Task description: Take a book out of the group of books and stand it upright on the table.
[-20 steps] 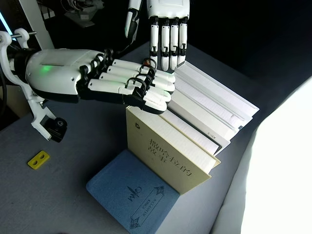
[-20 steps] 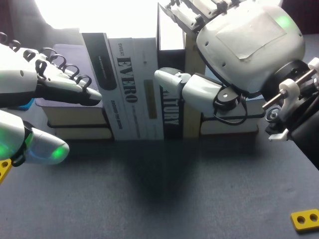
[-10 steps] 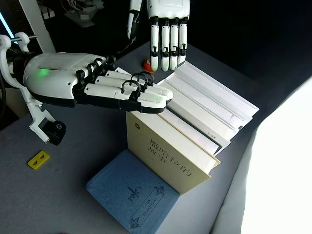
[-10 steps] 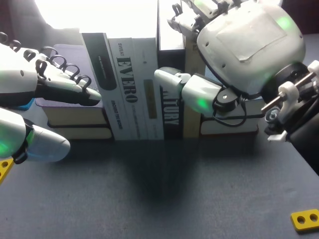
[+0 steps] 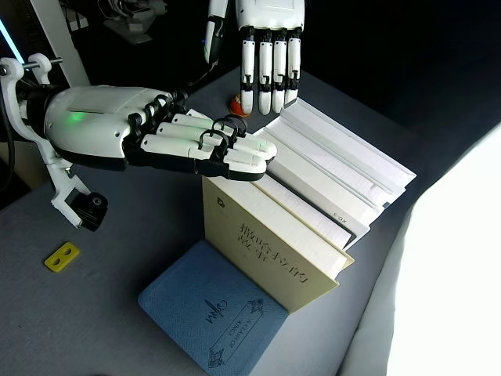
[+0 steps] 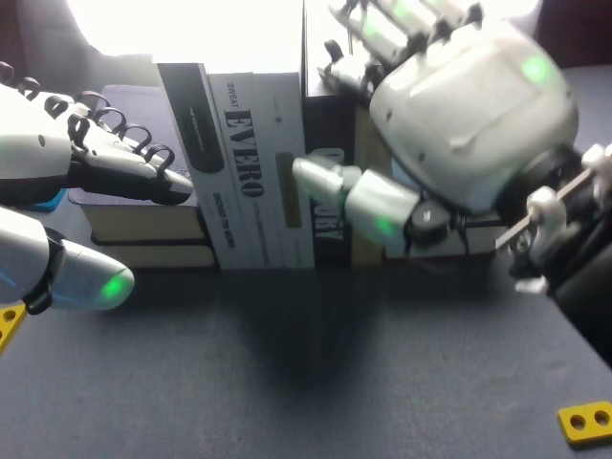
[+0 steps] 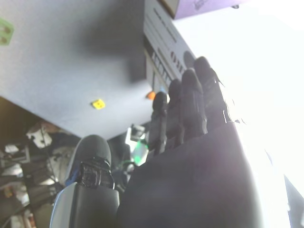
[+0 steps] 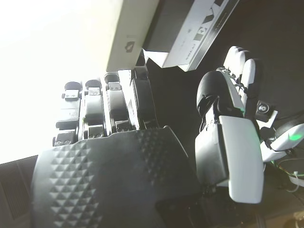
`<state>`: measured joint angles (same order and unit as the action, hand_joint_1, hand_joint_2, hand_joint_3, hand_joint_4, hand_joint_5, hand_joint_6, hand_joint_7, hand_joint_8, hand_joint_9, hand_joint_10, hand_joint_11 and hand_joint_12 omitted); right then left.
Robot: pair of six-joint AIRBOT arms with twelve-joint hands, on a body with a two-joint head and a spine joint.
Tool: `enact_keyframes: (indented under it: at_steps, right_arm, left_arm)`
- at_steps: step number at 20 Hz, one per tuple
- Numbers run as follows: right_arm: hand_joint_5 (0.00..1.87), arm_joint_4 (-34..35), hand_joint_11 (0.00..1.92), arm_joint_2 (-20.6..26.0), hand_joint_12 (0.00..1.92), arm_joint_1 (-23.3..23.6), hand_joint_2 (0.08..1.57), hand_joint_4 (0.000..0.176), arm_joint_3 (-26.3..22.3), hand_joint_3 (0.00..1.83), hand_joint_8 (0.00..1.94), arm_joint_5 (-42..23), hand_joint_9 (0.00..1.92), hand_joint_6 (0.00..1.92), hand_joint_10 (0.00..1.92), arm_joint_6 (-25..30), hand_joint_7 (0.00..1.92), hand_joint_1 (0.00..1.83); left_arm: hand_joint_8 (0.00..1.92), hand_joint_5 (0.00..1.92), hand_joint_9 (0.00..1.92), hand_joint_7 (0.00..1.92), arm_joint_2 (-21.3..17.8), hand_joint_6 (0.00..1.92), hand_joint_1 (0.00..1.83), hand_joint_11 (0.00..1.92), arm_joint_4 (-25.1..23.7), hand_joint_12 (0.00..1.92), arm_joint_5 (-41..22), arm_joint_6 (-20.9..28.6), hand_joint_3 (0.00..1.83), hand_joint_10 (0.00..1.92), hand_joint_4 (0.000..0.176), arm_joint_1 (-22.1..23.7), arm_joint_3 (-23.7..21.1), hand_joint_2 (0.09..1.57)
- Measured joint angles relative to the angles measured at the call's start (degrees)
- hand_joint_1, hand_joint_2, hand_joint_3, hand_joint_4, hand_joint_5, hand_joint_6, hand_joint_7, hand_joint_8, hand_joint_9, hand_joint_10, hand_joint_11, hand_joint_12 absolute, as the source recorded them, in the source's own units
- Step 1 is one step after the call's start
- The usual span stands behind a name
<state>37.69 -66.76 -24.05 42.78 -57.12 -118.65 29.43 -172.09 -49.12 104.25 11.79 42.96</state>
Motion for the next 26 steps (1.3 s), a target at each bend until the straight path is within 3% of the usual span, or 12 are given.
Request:
enact_keyframes:
  at_steps: [2, 8, 13, 17, 24, 25, 26]
  right_arm:
    - [0.63, 0.13, 0.00, 0.04, 0.13, -0.11, 1.24, 0.000, -0.57, 0.00, 0.01, -0.63, 0.00, 0.05, 0.00, -1.07, 0.09, 0.01]
    - [0.61, 0.48, 0.00, 1.90, 0.12, -0.55, 1.24, 0.000, -3.89, 0.00, 0.01, -0.94, 0.01, 0.04, 0.00, -2.84, 0.09, 0.00]
    - [0.64, 0.44, 0.00, 4.07, 0.00, -1.62, 1.25, 0.000, -8.07, 0.00, 0.01, -0.87, 0.00, 0.05, 0.00, -4.76, 0.11, 0.00]
    - [0.67, 3.72, 0.00, 4.90, 0.00, -1.62, 1.25, 0.000, -12.00, 0.00, 0.01, -1.36, 0.01, 0.06, 0.01, -10.93, 0.14, 0.00]
    - [0.66, 5.97, 0.02, 7.28, 0.02, -3.06, 1.25, 0.000, -17.86, 0.00, 0.01, -0.42, 0.01, 0.05, 0.00, -13.20, 0.14, 0.00]
    - [0.69, 5.70, 0.00, 7.28, 0.26, -3.65, 1.24, 0.000, -18.53, 0.00, 0.00, -0.22, 0.04, 0.04, 0.01, -13.75, 0.21, 0.01]
    - [0.69, 5.42, 0.00, 7.28, 0.26, -4.24, 1.24, 0.000, -19.08, 0.00, 0.00, -0.26, 0.04, 0.04, 0.01, -13.90, 0.21, 0.01]
  left_arm:
    - [0.00, 0.11, 0.12, 0.14, 0.00, 0.00, 0.04, 0.00, 0.00, 0.40, 0.02, -0.02, 0.00, 0.00, 0.030, 0.00, 0.00, 1.34]
    - [0.00, 0.12, 0.13, 0.15, 0.00, 0.00, 0.04, 0.00, 0.00, 0.41, 0.02, -0.02, 0.00, 0.00, 0.031, 0.00, 0.02, 1.34]
    - [0.00, 0.14, 0.12, 0.13, 0.00, 0.00, 0.07, 0.00, 0.00, 0.38, 0.02, -0.02, 0.00, 0.00, 0.031, 0.00, 0.00, 1.33]
    - [0.00, 0.16, 0.14, 0.14, 0.00, 0.00, 0.08, 0.00, 0.00, 0.57, 0.00, -0.02, 0.00, 0.01, 0.029, 0.00, 0.02, 1.33]
    - [0.00, 0.13, 0.11, 0.12, 0.00, 0.00, 0.06, 0.00, 0.00, 0.52, 0.02, -0.02, 0.00, 0.01, 0.035, 0.00, 0.00, 1.33]
    - [0.01, 0.13, 0.12, 0.14, 0.00, 0.00, 0.08, 0.00, 0.00, 0.45, 0.02, -0.02, 0.00, 0.01, 0.029, 0.00, 0.00, 1.34]
    - [0.01, 0.13, 0.12, 0.14, 0.00, 0.00, 0.08, 0.00, 0.00, 0.45, 0.02, -0.02, 0.00, 0.01, 0.029, 0.00, 0.00, 1.34]
